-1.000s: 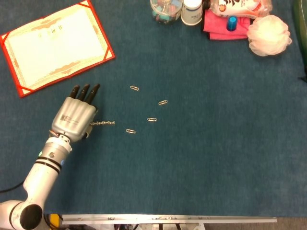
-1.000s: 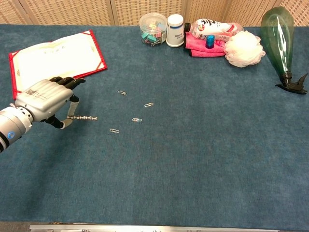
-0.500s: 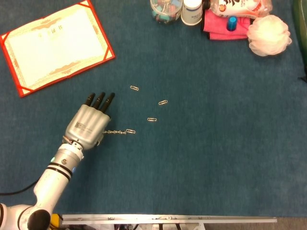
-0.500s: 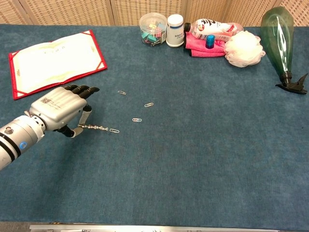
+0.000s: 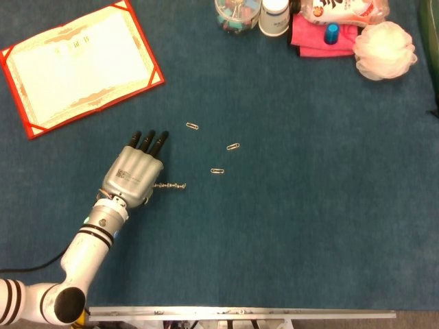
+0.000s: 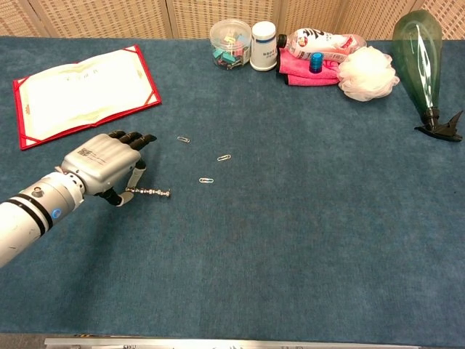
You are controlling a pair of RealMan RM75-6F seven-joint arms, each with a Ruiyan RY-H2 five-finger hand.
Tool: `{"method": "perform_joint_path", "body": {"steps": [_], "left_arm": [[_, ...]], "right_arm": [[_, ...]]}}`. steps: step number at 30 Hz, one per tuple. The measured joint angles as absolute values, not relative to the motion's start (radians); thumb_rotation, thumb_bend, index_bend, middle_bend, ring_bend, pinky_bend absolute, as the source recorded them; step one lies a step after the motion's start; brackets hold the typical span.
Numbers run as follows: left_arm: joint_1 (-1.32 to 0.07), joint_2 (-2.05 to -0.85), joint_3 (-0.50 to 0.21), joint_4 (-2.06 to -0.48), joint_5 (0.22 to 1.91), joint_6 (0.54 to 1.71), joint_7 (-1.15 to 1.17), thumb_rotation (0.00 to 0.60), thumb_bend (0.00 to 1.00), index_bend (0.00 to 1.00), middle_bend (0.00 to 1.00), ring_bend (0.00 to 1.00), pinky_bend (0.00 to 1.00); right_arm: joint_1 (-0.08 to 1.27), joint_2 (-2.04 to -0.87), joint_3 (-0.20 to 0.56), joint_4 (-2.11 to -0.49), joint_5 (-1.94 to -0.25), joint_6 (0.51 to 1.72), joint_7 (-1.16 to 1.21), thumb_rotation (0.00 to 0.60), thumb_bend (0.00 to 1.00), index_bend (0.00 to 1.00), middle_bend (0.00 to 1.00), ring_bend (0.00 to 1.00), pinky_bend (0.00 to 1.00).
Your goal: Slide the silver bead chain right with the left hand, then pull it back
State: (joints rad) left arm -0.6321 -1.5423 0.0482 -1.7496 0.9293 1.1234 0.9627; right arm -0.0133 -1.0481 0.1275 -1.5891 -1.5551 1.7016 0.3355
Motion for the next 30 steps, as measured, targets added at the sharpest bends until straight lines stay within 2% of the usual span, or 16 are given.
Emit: {"method": "perform_joint_path", "body": {"steps": [30], "left_arm": [[-0.709, -1.569, 0.009, -1.751, 0.865, 1.121, 0.995, 0.600, 0.33, 0.58, 0.00, 0.01, 0.09]], "right_arm": [[-0.019, -1.043, 0.132, -1.594, -1.554, 1.710, 0.351, 0.600, 0.62, 0.54, 0.47, 0.42, 0.45]]}}
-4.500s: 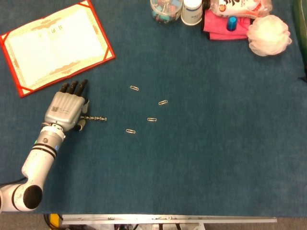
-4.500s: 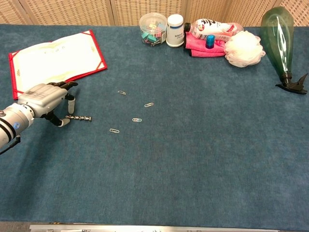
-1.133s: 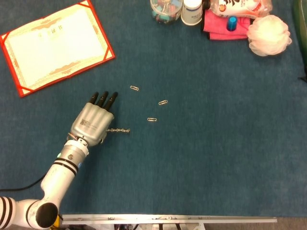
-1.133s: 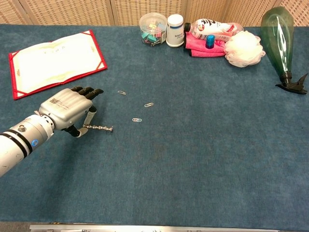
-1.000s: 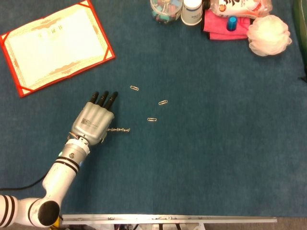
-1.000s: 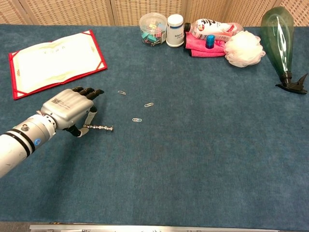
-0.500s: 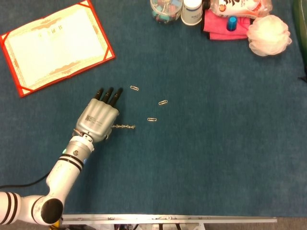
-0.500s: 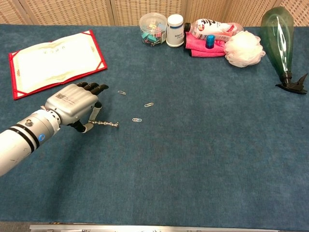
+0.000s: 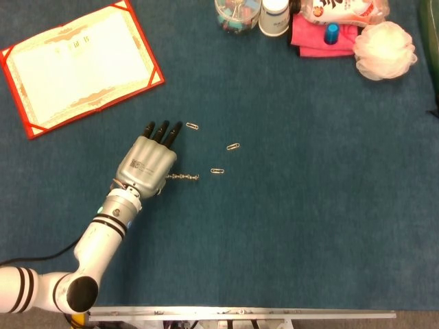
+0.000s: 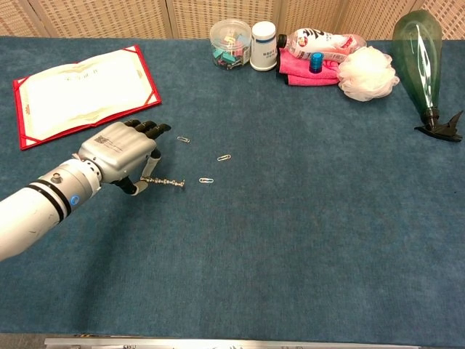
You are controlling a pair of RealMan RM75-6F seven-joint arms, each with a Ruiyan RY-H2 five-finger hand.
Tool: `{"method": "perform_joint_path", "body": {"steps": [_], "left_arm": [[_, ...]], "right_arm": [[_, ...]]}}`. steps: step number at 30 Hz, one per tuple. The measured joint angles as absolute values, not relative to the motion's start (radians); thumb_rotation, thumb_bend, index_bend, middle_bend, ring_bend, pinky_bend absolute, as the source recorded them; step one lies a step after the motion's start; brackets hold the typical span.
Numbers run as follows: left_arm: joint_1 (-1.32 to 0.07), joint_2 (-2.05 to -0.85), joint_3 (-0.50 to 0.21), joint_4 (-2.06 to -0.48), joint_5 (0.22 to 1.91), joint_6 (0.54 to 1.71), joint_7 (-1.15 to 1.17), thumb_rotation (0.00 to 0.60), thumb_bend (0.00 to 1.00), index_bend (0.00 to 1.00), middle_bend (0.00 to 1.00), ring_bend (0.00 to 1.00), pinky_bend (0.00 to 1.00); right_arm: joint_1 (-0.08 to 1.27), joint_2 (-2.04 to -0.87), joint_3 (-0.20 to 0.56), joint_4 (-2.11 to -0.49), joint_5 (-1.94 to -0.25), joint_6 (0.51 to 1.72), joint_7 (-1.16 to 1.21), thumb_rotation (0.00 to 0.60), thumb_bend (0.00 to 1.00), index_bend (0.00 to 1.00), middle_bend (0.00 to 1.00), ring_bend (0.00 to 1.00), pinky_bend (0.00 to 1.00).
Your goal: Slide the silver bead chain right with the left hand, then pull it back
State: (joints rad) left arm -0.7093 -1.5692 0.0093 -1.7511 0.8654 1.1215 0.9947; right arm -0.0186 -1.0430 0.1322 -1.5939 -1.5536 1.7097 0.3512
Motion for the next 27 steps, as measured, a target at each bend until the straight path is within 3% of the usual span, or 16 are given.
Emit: {"method": "perform_joint_path", "body": {"steps": [27], "left_arm": [[-0.805, -1.622, -0.012, -1.733, 0.773, 1.115, 1.056, 0.600, 0.33, 0.58, 0.00, 0.00, 0.09]], "right_arm": [[-0.051, -1.008, 0.173, -1.598, -1.507, 1.759, 0.428, 0.600, 0.62, 0.54, 0.47, 0.42, 0.45]]}}
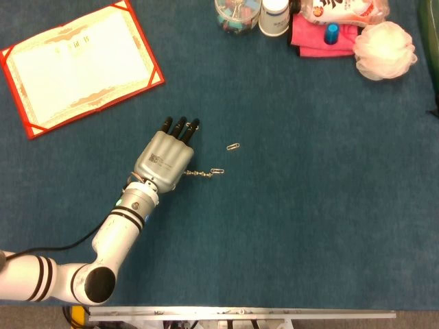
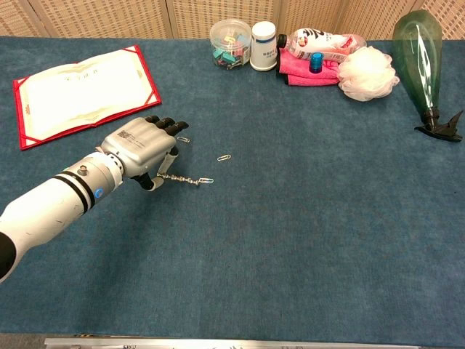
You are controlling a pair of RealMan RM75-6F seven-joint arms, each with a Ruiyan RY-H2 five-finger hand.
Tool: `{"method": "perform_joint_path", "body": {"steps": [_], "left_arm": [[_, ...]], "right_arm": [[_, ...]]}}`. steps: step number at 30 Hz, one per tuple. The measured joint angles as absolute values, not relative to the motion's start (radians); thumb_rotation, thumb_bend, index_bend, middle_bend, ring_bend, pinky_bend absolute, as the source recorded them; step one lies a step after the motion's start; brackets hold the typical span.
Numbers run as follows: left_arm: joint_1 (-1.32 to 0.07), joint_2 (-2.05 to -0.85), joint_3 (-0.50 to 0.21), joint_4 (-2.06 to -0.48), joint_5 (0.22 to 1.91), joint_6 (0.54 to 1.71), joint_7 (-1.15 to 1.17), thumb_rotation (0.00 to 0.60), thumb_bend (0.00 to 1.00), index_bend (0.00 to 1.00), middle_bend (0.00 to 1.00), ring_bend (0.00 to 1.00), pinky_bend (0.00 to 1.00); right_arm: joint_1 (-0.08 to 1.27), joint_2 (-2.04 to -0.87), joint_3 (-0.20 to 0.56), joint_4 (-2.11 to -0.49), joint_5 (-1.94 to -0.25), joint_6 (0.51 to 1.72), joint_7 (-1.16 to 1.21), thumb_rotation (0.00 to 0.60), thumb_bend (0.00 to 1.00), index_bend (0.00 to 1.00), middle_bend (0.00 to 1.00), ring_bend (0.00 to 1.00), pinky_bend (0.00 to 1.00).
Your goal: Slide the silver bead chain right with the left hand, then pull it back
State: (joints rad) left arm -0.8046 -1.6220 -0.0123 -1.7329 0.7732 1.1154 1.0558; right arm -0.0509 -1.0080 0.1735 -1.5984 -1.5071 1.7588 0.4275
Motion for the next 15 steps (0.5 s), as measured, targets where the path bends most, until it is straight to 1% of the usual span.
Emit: {"method": "perform_joint_path", "body": {"steps": [15], "left_arm": [[-0.835, -1.636, -0.022, -1.695, 0.731, 1.108, 1.035, 0.600, 0.33, 0.58, 0.00, 0.01, 0.10]], "right_arm": [[-0.059, -1.003, 0.184, -1.600, -1.501, 1.767, 0.444, 0.600, 0.62, 0.54, 0.47, 0.42, 0.45]]}}
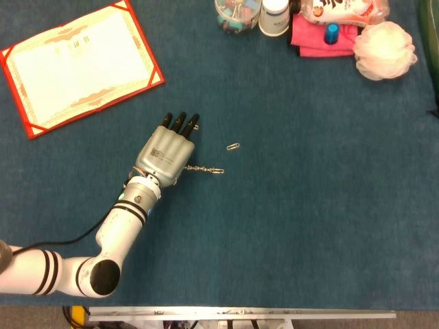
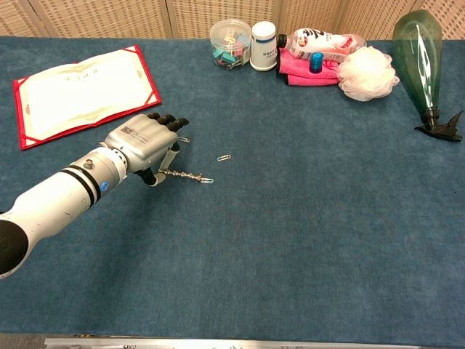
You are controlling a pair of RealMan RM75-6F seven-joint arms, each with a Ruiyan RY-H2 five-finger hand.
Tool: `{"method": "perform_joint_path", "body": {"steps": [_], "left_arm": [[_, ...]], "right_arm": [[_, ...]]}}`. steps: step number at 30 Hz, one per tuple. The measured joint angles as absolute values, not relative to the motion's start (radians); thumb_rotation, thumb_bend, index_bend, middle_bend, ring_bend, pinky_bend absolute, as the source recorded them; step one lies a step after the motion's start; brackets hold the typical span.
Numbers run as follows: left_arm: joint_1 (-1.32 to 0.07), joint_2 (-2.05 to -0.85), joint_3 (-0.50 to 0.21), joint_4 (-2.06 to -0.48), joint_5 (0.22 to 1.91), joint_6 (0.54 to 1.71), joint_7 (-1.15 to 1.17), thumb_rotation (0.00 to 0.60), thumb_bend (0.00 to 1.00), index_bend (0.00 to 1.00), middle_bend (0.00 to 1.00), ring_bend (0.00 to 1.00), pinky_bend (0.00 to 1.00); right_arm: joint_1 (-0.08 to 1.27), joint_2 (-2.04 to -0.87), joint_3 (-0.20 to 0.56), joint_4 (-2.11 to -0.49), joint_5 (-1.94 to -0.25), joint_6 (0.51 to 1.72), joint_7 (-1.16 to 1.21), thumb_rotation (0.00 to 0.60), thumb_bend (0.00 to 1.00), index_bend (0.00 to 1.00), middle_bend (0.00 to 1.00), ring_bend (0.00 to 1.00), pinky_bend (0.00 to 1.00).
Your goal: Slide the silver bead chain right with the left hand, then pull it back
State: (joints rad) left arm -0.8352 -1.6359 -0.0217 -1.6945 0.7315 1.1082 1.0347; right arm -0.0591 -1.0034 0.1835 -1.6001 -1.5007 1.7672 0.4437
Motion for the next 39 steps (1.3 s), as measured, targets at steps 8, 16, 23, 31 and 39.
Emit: {"method": "perform_joint_path", "body": {"steps": [8, 16, 23, 31, 39], "left_arm": [[-0.843, -1.636, -0.012, -1.704, 0.730, 1.119, 1.034, 0.600, 0.33, 0.58, 0.00, 0.01, 0.10], [-0.850, -1.651, -0.004, -1.695, 0.731, 1.119, 1.032, 0.600, 0.33, 0.58, 0.00, 0.01, 0.10], [-0.859, -1.665, -0.003, -1.676, 0.728, 1.110, 1.026, 0.600, 0.33, 0.58, 0.00, 0.01, 0.10], [-0.852, -1.643, 0.002, -1.708, 0.737, 1.143, 1.022, 0.600, 0.33, 0.58, 0.00, 0.01, 0.10], [-0.823, -1.575, 0.022, -1.791, 0.780, 1.209, 1.014, 0.600, 0.33, 0.58, 0.00, 0.01, 0.10]], "right_arm": [[-0.061, -1.004, 0.184, -1.603, -1.505, 1.769, 0.443, 0.600, 0.62, 0.54, 0.47, 0.42, 0.45], [-0.065, -0.998, 0.184, -1.609, -1.505, 1.770, 0.458, 0.600, 0.62, 0.54, 0.47, 0.42, 0.45], [-0.068, -0.995, 0.187, -1.612, -1.500, 1.770, 0.463, 0.600, 0.62, 0.54, 0.47, 0.42, 0.45], [-0.068, -0.996, 0.186, -1.611, -1.503, 1.768, 0.457, 0.600, 0.62, 0.54, 0.47, 0.42, 0.45], [-0.066, -0.999, 0.184, -1.612, -1.507, 1.765, 0.445, 0.600, 0.62, 0.54, 0.47, 0.42, 0.45]]}}
